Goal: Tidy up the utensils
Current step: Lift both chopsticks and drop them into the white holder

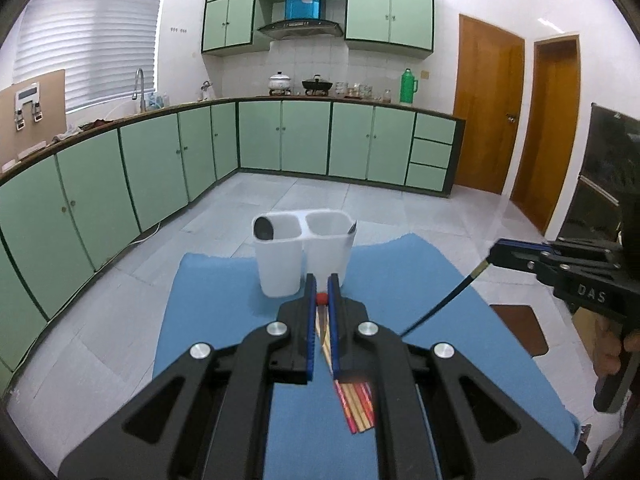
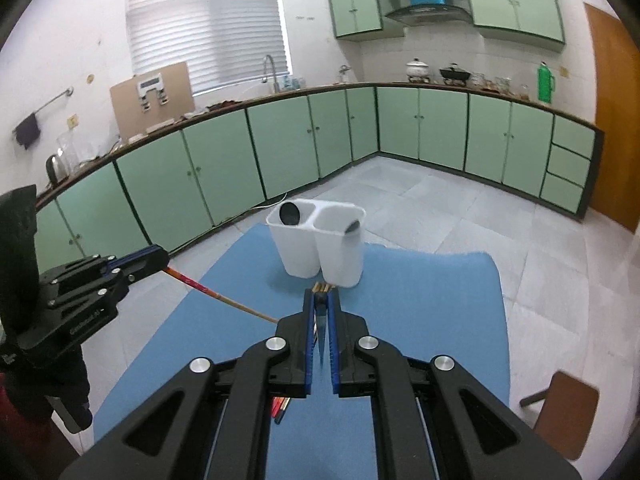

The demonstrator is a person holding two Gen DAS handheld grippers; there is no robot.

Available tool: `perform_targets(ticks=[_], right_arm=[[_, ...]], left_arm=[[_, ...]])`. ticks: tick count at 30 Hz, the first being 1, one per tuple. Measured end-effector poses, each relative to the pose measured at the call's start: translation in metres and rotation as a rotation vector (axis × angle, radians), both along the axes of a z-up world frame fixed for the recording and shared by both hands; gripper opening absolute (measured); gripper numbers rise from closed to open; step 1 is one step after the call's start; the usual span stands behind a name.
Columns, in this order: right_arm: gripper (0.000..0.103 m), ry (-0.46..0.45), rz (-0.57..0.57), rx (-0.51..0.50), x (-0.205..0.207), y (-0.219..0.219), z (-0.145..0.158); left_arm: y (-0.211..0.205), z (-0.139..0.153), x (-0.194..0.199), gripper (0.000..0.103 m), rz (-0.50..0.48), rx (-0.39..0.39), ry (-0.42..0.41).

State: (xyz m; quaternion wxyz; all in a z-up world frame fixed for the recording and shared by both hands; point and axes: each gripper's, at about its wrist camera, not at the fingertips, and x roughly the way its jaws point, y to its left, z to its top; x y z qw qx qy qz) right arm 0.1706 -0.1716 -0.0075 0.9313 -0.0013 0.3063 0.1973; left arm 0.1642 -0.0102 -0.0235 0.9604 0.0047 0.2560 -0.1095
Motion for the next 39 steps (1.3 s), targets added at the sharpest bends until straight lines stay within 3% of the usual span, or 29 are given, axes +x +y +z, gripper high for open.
perform_targets(ticks=[7,13,19,28,36,39], right_arm=[[0.006,-0.047,0.044,0.020,0.024,0.000,0.044],[0.006,-0.158,0.036,0.053,0.054,0.004,0.096],[0.006,-0.231,-0.002,0.070,0.108,0.017,0.124],[0.006,-0.193,-0.064,0.054,0.182,0.030,0.087],[0.007,-0.109,-0.052,0.024,0.196,0.037,0.044],[0.019,-0.106,-0.059,0.027,0.191,0.031,0.040]], left_arm=[[0.006,0.044,0.012,0.005,-0.024,-0.029,-0.085],[0.005,0.087,0.034,0.005,-0.026,0.003,-0.185],[0.000,0.097,0.079,0.005,-0.008,0.044,-0.189],[0.014,0.070,0.134,0.005,0.007,0.039,-0.110],[0.018,0.038,0.166,0.007,-0.008,0.030,-0.025],[0.020,0.034,0.164,0.010,-0.001,0.032,-0.023]])
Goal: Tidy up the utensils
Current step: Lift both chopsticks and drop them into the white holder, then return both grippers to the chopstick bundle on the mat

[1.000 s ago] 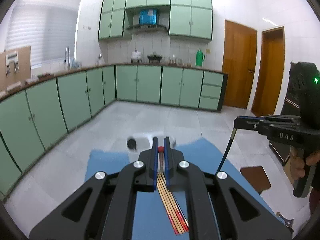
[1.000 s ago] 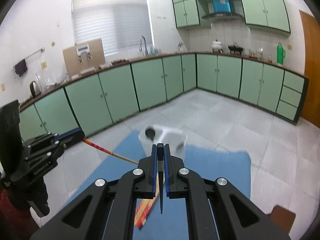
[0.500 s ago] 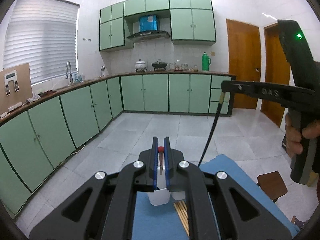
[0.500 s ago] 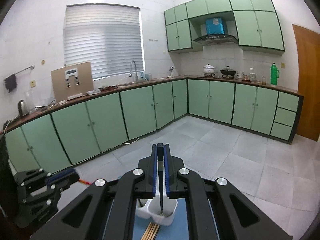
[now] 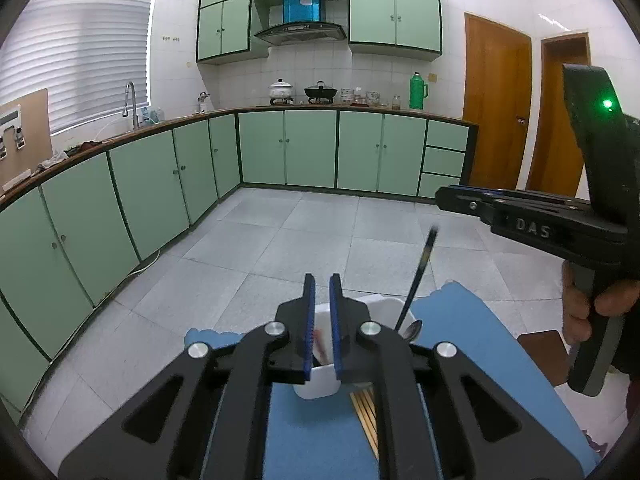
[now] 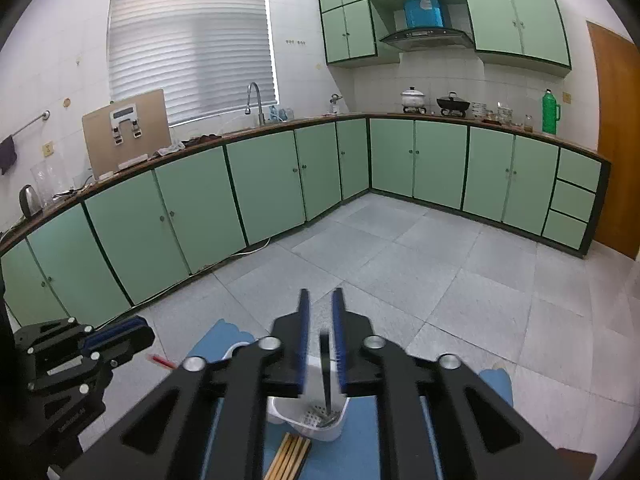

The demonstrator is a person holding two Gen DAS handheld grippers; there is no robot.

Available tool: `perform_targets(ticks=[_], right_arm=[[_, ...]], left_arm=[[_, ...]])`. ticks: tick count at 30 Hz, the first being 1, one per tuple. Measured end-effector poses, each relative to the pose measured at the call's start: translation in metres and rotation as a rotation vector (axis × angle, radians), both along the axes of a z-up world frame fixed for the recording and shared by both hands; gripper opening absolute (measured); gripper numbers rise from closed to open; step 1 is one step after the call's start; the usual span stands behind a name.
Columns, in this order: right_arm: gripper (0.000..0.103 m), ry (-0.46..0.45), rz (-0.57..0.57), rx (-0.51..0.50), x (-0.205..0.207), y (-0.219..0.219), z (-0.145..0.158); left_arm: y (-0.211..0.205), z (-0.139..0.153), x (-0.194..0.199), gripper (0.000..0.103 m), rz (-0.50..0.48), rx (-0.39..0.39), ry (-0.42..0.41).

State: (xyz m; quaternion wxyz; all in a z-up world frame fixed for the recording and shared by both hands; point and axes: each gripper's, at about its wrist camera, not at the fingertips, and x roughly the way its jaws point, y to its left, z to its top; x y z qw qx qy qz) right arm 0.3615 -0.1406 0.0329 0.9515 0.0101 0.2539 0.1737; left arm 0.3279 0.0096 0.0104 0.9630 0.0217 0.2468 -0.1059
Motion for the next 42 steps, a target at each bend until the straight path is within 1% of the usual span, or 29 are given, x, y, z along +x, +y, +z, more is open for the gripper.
perform_targets(ticks=[2,3,4,5,6,10,11,12,13,15,17,19,22,24,27,30,34,36,38,42], right_arm=[[0.027,-0.011,-0.015,0.010,-0.009,-0.009,0.001],[0.030,-0.014,-0.021,0.014,-0.012,-0.013,0.002],[0.031,-0.021,-0.028,0.021,-0.020,-0.019,0.004],[0.035,-0.027,-0.035,0.027,-0.026,-0.024,0.005],[0.040,-0.031,-0.041,0.030,-0.030,-0.027,0.006],[0.054,-0.050,-0.079,0.035,-0.068,-0.046,0.002],[0.062,-0.054,-0.089,0.034,-0.077,-0.048,0.000],[0.070,-0.056,-0.106,0.031,-0.088,-0.052,-0.005],[0.073,-0.057,-0.125,0.030,-0.101,-0.055,-0.011],[0.089,-0.046,-0.149,0.032,-0.121,-0.058,-0.023],[0.093,-0.026,-0.172,0.035,-0.142,-0.061,-0.041],[0.094,-0.007,-0.184,0.028,-0.155,-0.061,-0.057],[0.094,0.043,-0.197,0.020,-0.178,-0.056,-0.090],[0.094,0.072,-0.194,0.019,-0.187,-0.050,-0.109],[0.094,0.115,-0.185,-0.015,-0.199,-0.037,-0.138],[0.094,0.154,-0.179,-0.033,-0.208,-0.024,-0.163],[0.091,0.204,-0.164,-0.045,-0.217,-0.009,-0.192],[0.086,0.222,-0.157,-0.069,-0.220,0.001,-0.203],[0.083,0.253,-0.140,-0.074,-0.225,0.008,-0.215],[0.075,0.279,-0.108,-0.101,-0.230,0.020,-0.226]], left_arm=[[0.003,0.001,-0.005,0.017,0.004,-0.009,-0.004],[0.003,0.002,-0.007,0.022,0.007,-0.011,-0.009],[0.004,0.004,-0.011,0.025,0.012,-0.012,-0.017],[0.005,0.006,-0.013,0.026,0.014,-0.012,-0.024],[0.006,0.008,-0.020,0.031,0.018,-0.013,-0.033],[0.006,0.007,-0.049,0.044,0.035,-0.014,-0.055],[0.006,0.004,-0.057,0.047,0.040,-0.017,-0.056],[0.006,0.000,-0.067,0.052,0.048,-0.022,-0.057],[0.005,-0.005,-0.076,0.056,0.055,-0.022,-0.058],[0.003,-0.019,-0.093,0.060,0.066,-0.012,-0.048],[0.000,-0.037,-0.107,0.064,0.069,-0.006,-0.028],[0.000,-0.055,-0.118,0.068,0.069,-0.008,-0.007],[0.002,-0.088,-0.134,0.072,0.076,-0.003,0.043],[0.003,-0.110,-0.142,0.072,0.084,0.006,0.076],[0.009,-0.140,-0.150,0.072,0.101,0.013,0.135],[0.013,-0.160,-0.155,0.072,0.118,0.030,0.158],[0.017,-0.176,-0.159,0.072,0.139,0.055,0.177],[0.019,-0.178,-0.158,0.072,0.146,0.056,0.186],[0.020,-0.182,-0.160,0.072,0.150,0.061,0.193],[0.023,-0.191,-0.163,0.072,0.156,0.075,0.223]])
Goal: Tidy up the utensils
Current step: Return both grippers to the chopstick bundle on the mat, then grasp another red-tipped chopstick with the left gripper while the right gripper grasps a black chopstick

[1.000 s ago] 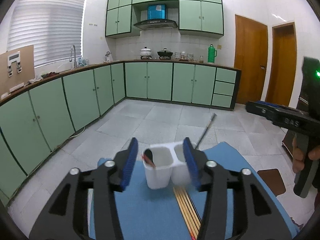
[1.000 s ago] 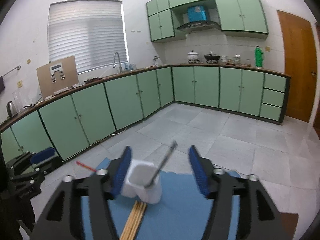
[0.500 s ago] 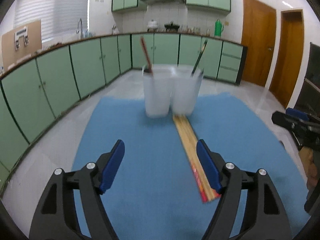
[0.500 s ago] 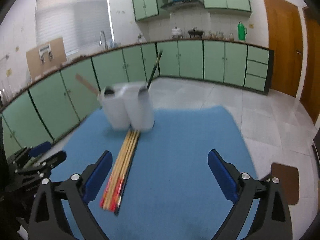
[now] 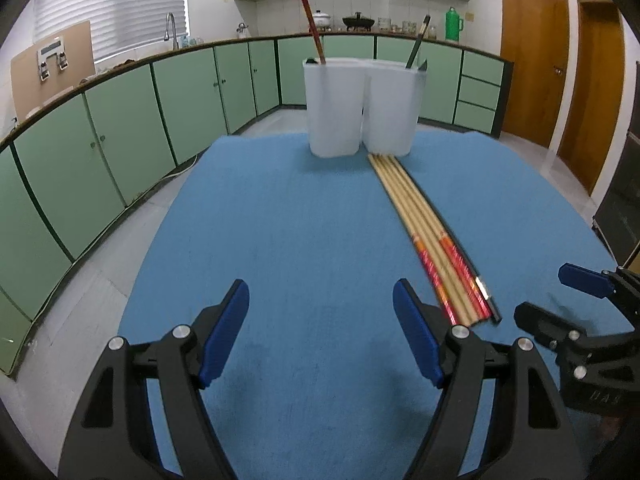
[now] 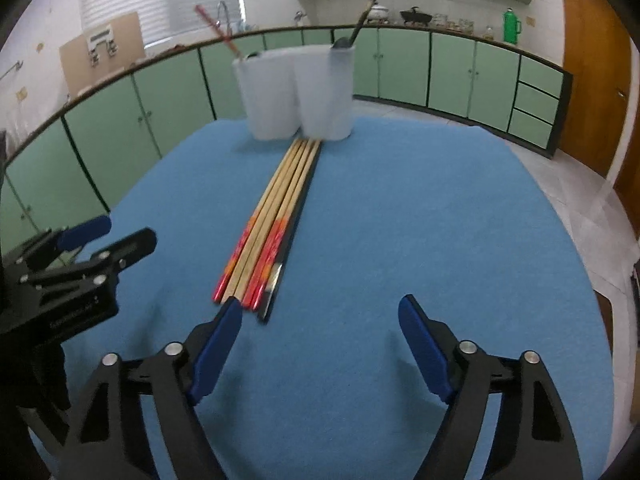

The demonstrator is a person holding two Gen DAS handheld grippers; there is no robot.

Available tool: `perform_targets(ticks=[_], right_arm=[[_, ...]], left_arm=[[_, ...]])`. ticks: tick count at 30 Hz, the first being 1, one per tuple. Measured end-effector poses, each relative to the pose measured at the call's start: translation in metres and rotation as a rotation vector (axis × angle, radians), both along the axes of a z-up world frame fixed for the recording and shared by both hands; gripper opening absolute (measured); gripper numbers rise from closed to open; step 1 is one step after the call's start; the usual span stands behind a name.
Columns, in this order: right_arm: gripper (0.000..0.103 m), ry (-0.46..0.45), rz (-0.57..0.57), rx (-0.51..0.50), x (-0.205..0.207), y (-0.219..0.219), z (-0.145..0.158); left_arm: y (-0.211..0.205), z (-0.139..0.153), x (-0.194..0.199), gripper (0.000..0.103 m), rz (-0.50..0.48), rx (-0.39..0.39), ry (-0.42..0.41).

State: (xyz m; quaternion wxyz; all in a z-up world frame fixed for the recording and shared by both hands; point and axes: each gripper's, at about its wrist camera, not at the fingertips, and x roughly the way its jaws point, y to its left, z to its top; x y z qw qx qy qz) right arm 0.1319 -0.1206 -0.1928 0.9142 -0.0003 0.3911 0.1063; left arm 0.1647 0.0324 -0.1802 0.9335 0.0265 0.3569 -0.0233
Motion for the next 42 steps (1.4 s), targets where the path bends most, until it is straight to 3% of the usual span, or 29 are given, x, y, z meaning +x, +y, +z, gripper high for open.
perform_targets(ticks=[6,14,18,23,25,27,30,33,42], right_arm=[[0.059,0.039,0.040,-0.033,0.002,0.011,-0.005],[0.048,0.065,0.035,-0.062,0.007,0.012,-0.010],[0.048,0.062,-0.007,-0.066,0.006,0.001,-0.007],[0.048,0.066,0.025,-0.033,0.005,0.005,-0.006],[0.043,0.073,0.020,-0.040,0.009,0.009,-0.009],[0.022,0.073,0.023,-0.028,0.011,0.009,-0.008],[0.007,0.083,0.024,0.009,0.016,0.004,-0.010],[0.006,0.087,0.013,0.038,0.016,-0.006,-0.009],[0.007,0.059,-0.042,-0.005,0.008,-0.037,-0.005]], left_arm=[[0.004,-0.004,0.000,0.073,0.011,-0.003,0.020],[0.002,-0.009,0.001,0.073,0.011,-0.010,0.040],[0.002,-0.008,0.000,0.074,0.008,-0.018,0.035],[-0.003,-0.008,0.002,0.074,-0.002,-0.010,0.039],[-0.004,-0.008,0.002,0.074,-0.004,-0.011,0.039],[-0.005,-0.008,0.002,0.075,-0.008,-0.018,0.045],[-0.011,-0.010,0.002,0.075,-0.018,-0.018,0.060],[-0.019,-0.010,0.002,0.075,-0.028,-0.026,0.067],[-0.051,-0.016,0.005,0.076,-0.074,-0.038,0.100]])
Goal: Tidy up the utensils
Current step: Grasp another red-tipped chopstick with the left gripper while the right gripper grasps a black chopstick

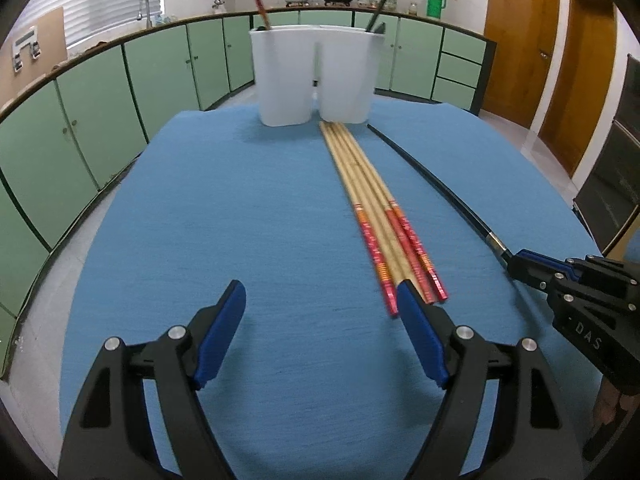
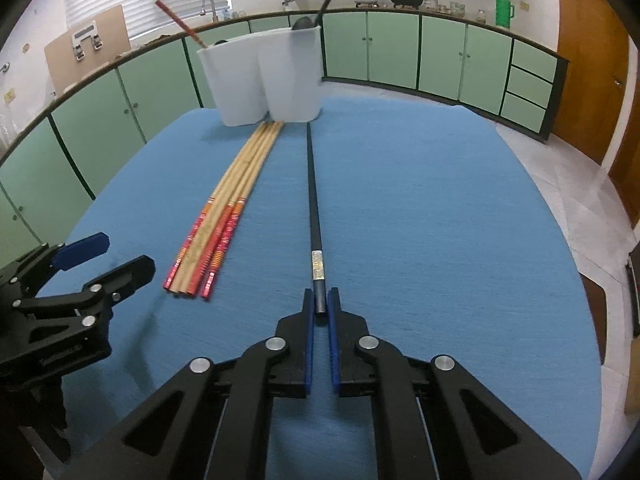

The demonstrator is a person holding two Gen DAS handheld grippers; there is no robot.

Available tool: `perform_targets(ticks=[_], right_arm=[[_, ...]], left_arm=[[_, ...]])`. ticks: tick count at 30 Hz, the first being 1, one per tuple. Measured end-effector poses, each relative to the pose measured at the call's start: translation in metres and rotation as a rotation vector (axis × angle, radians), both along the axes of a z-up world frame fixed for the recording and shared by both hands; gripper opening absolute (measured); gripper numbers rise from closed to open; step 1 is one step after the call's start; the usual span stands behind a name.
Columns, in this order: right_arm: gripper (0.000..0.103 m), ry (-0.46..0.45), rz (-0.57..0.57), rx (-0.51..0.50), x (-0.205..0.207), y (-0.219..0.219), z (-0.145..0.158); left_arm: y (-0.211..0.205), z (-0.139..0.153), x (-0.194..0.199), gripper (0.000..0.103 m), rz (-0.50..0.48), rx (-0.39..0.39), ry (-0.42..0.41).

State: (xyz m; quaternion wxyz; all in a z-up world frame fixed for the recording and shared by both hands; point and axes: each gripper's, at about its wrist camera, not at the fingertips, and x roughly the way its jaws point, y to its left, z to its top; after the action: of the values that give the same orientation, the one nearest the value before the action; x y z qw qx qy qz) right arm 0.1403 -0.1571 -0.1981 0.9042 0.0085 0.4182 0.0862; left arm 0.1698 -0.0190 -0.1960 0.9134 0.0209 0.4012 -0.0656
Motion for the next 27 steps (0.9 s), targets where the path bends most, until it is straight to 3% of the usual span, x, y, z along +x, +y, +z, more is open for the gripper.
perform_targets(ticks=[5,15,23,27], right_arm=[[0.007,0.006,0.001,0.022,0.001,-0.004,-0.003],[0.007,0.006,0.012,0.029,0.001,-0.007,-0.003],[0.010,0.009,0.034,0.017,0.002,-0.003,-0.004],[0.010,0.014,0.035,0.022,0.003,-0.004,-0.005]], left_arm=[[-0.011,-0.007,0.006,0.075,0.006,0.039,0.036],[-0.002,-0.010,0.012,0.075,0.060,0.044,0.079],[-0.002,-0.009,0.010,0.057,0.068,0.034,0.071],[-0.005,-0.009,0.007,0.038,0.040,0.028,0.065]])
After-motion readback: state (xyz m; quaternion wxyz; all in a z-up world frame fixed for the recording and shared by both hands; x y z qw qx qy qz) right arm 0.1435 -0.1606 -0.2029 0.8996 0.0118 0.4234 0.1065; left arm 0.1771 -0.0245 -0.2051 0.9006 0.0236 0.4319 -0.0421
